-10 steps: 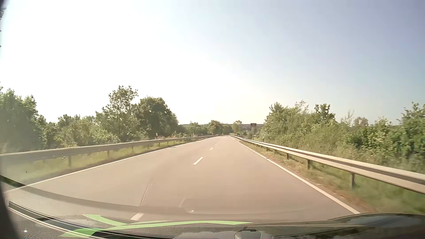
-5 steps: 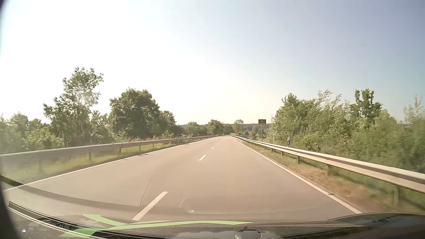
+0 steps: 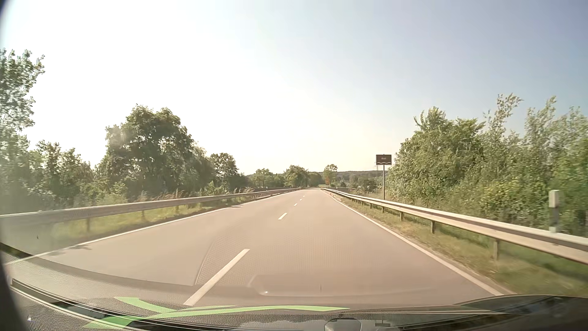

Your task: Follow the waypoints while adhering to traffic rules and regulations

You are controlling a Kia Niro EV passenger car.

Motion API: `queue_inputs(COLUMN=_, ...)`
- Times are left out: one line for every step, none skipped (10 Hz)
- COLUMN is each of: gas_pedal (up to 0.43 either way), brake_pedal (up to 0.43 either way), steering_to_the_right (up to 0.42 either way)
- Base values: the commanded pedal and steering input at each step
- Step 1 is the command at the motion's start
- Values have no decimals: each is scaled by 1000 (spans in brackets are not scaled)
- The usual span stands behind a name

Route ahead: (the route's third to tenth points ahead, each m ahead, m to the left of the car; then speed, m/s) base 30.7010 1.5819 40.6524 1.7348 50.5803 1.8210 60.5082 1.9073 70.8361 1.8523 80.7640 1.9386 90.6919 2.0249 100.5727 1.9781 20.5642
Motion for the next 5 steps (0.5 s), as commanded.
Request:
queue_inputs(gas_pedal=280, brake_pedal=0, steering_to_the_right=-1)
queue_inputs(gas_pedal=280, brake_pedal=0, steering_to_the_right=-1)
queue_inputs(gas_pedal=280, brake_pedal=0, steering_to_the_right=-1)
queue_inputs(gas_pedal=280, brake_pedal=0, steering_to_the_right=-2)
queue_inputs(gas_pedal=280, brake_pedal=0, steering_to_the_right=-2)
